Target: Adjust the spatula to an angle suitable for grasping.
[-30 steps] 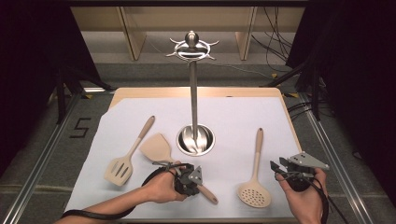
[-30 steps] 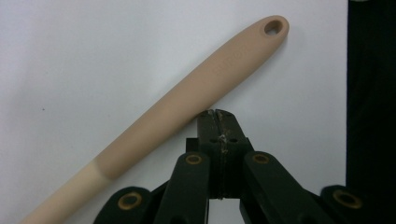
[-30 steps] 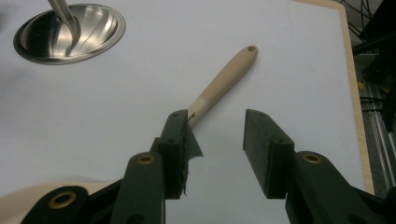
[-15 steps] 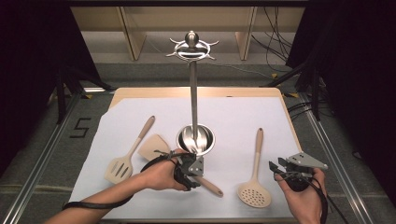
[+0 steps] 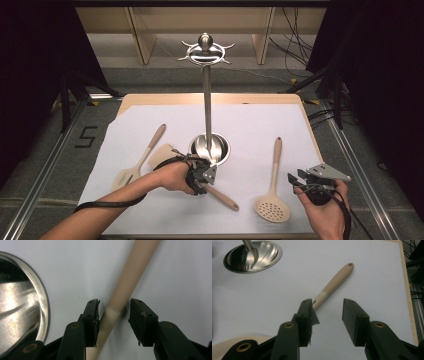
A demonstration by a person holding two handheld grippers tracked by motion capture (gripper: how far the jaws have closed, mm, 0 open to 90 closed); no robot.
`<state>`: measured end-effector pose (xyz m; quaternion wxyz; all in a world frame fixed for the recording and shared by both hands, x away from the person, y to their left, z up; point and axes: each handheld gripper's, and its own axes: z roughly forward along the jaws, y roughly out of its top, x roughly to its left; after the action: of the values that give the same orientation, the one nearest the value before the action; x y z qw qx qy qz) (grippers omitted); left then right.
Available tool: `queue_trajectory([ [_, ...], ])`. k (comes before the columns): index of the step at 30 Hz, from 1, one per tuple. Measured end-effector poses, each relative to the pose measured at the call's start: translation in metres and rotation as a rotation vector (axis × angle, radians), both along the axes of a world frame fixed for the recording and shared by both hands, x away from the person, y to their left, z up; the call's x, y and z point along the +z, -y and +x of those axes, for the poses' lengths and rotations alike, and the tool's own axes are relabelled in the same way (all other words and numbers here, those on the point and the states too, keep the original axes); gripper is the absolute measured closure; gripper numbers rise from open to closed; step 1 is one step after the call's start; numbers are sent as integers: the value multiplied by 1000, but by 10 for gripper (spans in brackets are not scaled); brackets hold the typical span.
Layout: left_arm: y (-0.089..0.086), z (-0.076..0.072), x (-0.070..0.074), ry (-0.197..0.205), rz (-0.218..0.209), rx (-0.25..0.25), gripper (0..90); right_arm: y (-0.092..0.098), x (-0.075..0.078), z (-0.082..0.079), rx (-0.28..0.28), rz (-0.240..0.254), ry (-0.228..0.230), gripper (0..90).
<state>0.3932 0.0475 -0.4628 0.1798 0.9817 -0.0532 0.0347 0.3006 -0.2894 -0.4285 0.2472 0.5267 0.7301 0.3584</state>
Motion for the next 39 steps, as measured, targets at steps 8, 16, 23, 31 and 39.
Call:
queue_trajectory([
  [8, 5, 8, 1, -80, 46, 9, 608, 1, -2, 2, 22, -24, 17, 608],
  [16, 11, -2, 5, 15, 120, -62, 669, 1, -1, 0, 4, 9, -21, 607],
  [23, 11, -3, 14, 147, 96, -66, 729, -2, -1, 0, 1, 14, -11, 607],
  [31, -8, 11, 51, 171, -126, 92, 764, 1, 1, -1, 4, 5, 6, 609],
  [39, -39, 10, 80, 179, -284, 230, 764, 3, 2, 1, 18, -30, 42, 610],
])
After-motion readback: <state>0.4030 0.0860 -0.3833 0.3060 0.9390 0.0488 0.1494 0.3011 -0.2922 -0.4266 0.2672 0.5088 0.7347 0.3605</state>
